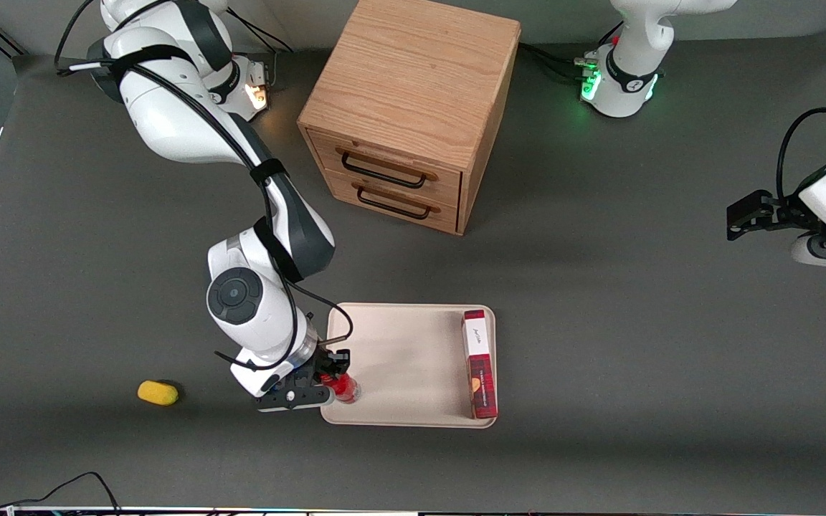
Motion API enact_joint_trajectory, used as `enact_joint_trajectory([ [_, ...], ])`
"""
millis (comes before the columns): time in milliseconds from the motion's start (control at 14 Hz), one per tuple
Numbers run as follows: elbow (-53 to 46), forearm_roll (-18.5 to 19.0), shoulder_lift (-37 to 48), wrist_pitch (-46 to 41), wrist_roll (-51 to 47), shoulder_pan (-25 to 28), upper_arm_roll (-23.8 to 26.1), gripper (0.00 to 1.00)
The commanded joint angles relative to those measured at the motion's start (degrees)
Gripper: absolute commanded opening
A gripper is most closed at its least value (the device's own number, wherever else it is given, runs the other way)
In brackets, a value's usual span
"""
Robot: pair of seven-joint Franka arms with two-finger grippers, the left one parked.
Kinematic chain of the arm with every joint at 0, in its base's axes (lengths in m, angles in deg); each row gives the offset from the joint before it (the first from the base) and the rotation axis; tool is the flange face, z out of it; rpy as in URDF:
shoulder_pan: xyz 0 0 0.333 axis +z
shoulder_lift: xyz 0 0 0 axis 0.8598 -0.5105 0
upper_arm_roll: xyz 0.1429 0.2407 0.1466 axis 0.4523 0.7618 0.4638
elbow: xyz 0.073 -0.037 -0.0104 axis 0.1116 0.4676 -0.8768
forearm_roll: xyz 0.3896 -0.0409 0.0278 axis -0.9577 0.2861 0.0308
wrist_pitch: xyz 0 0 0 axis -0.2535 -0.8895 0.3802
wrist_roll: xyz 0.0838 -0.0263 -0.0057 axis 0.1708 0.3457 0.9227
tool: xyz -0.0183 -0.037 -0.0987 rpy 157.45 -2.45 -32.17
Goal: Place coke bottle on tray
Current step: 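Stand the bottle upright on the tray beside the box and open the right gripper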
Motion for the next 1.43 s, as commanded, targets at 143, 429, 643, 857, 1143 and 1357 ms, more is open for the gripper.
enact_joint_trajectory([
  [143,-2.5,0.7,-1.1,-0.1,-1.5,1.4,-0.5,0.17],
  [429,-2.4,0.6,-1.5,-0.1,-3.4,1.4,-0.6,0.47],
  [643,-2.4,0.6,-1.5,-0.1,-3.5,1.4,-0.6,0.73],
  [857,-2.3,0.3,3.3,-4.4,-3.6,0.8,-0.7,1.00],
  [1143,1.0,0.3,11.0,-14.9,-3.9,-1.3,-0.6,1.00],
  [1357,8.6,0.3,20.0,-20.0,-3.7,-2.5,-0.6,1.00],
])
